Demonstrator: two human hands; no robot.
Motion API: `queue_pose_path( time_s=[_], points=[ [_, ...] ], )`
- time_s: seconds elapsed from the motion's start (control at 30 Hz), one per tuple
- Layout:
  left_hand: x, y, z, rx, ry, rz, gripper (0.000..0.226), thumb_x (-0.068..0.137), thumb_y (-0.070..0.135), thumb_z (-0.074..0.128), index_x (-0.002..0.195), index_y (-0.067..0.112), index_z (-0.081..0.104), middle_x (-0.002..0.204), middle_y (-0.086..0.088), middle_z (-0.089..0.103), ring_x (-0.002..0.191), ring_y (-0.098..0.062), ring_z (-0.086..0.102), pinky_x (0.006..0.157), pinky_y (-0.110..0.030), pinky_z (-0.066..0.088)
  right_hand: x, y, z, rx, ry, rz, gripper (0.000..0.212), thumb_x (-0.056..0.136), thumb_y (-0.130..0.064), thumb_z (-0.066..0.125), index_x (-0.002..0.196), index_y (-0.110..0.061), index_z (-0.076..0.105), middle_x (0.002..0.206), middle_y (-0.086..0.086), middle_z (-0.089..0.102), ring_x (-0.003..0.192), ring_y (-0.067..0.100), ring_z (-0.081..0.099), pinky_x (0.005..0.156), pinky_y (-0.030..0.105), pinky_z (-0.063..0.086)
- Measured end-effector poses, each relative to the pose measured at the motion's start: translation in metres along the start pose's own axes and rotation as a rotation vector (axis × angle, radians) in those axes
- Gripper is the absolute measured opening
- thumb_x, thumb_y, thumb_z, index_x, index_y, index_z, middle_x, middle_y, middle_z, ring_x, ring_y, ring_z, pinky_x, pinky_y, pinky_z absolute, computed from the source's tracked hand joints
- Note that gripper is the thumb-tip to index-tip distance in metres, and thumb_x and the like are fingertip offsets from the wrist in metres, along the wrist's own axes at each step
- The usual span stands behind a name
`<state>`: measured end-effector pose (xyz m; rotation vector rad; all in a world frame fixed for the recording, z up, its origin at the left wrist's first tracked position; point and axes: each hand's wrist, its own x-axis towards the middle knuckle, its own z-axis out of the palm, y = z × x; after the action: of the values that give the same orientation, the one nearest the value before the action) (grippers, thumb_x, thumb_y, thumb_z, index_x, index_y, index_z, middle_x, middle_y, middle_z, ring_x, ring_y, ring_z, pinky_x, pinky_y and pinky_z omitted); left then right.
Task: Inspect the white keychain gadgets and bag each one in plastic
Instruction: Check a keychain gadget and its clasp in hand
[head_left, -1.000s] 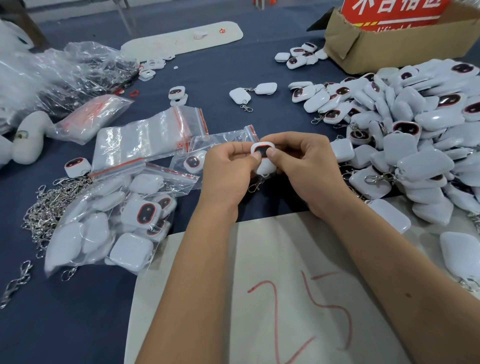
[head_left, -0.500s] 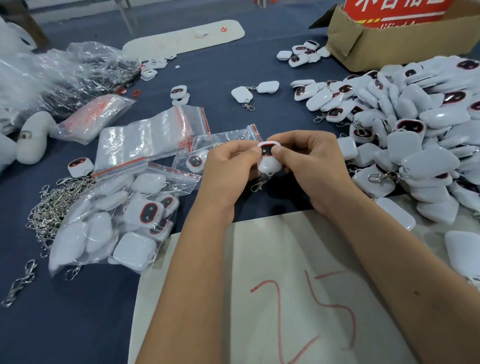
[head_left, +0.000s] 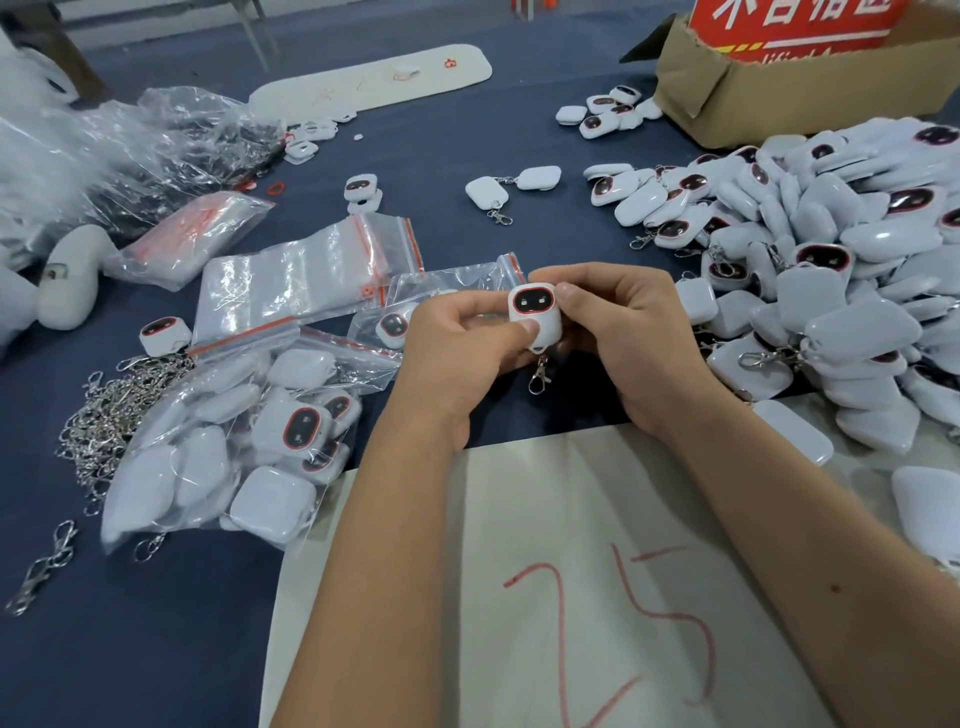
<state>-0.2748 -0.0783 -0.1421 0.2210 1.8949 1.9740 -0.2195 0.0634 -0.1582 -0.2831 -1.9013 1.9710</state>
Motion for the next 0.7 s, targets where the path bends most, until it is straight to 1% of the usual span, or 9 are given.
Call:
queue_pose_path(
  time_s=[0.1, 0.2, 0.3, 0.37, 0.43, 0.5, 0.57, 0.63, 0.7],
  points=[
    [0.001, -0.003, 0.001, 0.111, 0.044, 0.073, 0.022, 0.088, -0.006, 0.073, 0.095, 0.016, 0.075, 0.084, -0.006, 0.08, 0.078, -0.021, 0.078, 0.075, -0.031, 0.063, -0.001, 0.0, 0.001, 0.008, -0.009, -0.013, 0.027, 0.101, -0.002, 0.058, 0.099, -0.016, 0.081, 0.094, 0.011, 0.08, 0.076, 0.018, 0.069, 0.064, 0.026, 0.055],
    [0.003, -0.005, 0.003, 0.231, 0.097, 0.167, 0.023, 0.088, 0.0, 0.075, 0.098, 0.021, 0.074, 0.086, -0.002, 0.079, 0.082, -0.017, 0.077, 0.079, -0.034, 0.063, -0.001, 0.0, 0.001, 0.025, -0.017, -0.032, 0.026, 0.1, -0.003, 0.06, 0.103, -0.019, 0.08, 0.09, 0.008, 0.078, 0.074, 0.017, 0.069, 0.065, 0.027, 0.056],
    [0.005, -0.005, 0.005, 0.323, 0.13, 0.284, 0.02, 0.087, 0.004, 0.077, 0.103, 0.015, 0.076, 0.088, 0.001, 0.077, 0.084, -0.016, 0.075, 0.079, -0.037, 0.063, -0.001, 0.001, -0.001, -0.045, -0.003, -0.069, 0.028, 0.095, 0.0, 0.066, 0.109, -0.021, 0.078, 0.081, 0.007, 0.074, 0.065, 0.018, 0.066, 0.067, 0.029, 0.059],
    [0.005, -0.006, 0.007, 0.39, 0.124, 0.332, 0.019, 0.087, 0.005, 0.078, 0.104, 0.013, 0.076, 0.086, 0.002, 0.076, 0.081, -0.015, 0.073, 0.079, -0.038, 0.062, 0.0, 0.003, -0.001, -0.093, 0.027, -0.064, 0.028, 0.093, 0.002, 0.07, 0.113, -0.016, 0.076, 0.086, 0.006, 0.077, 0.067, 0.015, 0.069, 0.071, 0.03, 0.06],
    [0.005, -0.007, 0.008, 0.452, 0.123, 0.362, 0.019, 0.087, 0.006, 0.078, 0.103, 0.014, 0.076, 0.086, 0.006, 0.075, 0.078, -0.012, 0.071, 0.078, -0.036, 0.061, 0.001, 0.004, -0.001, -0.12, 0.042, -0.045, 0.026, 0.092, 0.001, 0.072, 0.113, -0.013, 0.076, 0.091, 0.004, 0.079, 0.072, 0.011, 0.071, 0.073, 0.029, 0.06],
    [0.005, -0.008, 0.009, 0.444, 0.155, 0.376, 0.019, 0.086, 0.006, 0.079, 0.103, 0.013, 0.076, 0.086, 0.008, 0.075, 0.078, -0.009, 0.071, 0.078, -0.032, 0.061, 0.002, 0.003, 0.0, -0.122, 0.027, -0.029, 0.02, 0.093, -0.001, 0.07, 0.104, -0.015, 0.078, 0.087, 0.002, 0.079, 0.07, 0.011, 0.07, 0.071, 0.027, 0.059],
    [0.005, -0.007, 0.011, 0.368, 0.208, 0.378, 0.021, 0.086, 0.006, 0.079, 0.106, 0.012, 0.074, 0.088, 0.004, 0.076, 0.078, -0.01, 0.072, 0.078, -0.031, 0.061, 0.003, 0.003, 0.0, -0.096, 0.018, -0.008, 0.013, 0.098, -0.006, 0.067, 0.099, -0.013, 0.077, 0.08, 0.003, 0.076, 0.067, 0.015, 0.067, 0.068, 0.028, 0.059],
    [0.005, -0.006, 0.013, 0.25, 0.266, 0.358, 0.032, 0.086, 0.006, 0.08, 0.114, 0.017, 0.069, 0.089, 0.0, 0.076, 0.074, -0.012, 0.073, 0.075, -0.029, 0.061, 0.003, 0.003, 0.001, -0.093, -0.018, -0.007, 0.013, 0.103, -0.012, 0.063, 0.101, -0.01, 0.076, 0.076, 0.003, 0.071, 0.069, 0.014, 0.064, 0.068, 0.029, 0.059],
    [0.004, -0.006, 0.016, 0.158, 0.294, 0.356, 0.042, 0.085, 0.003, 0.078, 0.118, 0.026, 0.065, 0.087, 0.001, 0.076, 0.069, -0.011, 0.071, 0.072, -0.025, 0.06, 0.002, 0.003, 0.002, -0.109, -0.082, -0.014, 0.017, 0.106, -0.015, 0.059, 0.105, -0.008, 0.074, 0.078, -0.001, 0.072, 0.071, 0.012, 0.064, 0.069, 0.028, 0.059]
  ],
)
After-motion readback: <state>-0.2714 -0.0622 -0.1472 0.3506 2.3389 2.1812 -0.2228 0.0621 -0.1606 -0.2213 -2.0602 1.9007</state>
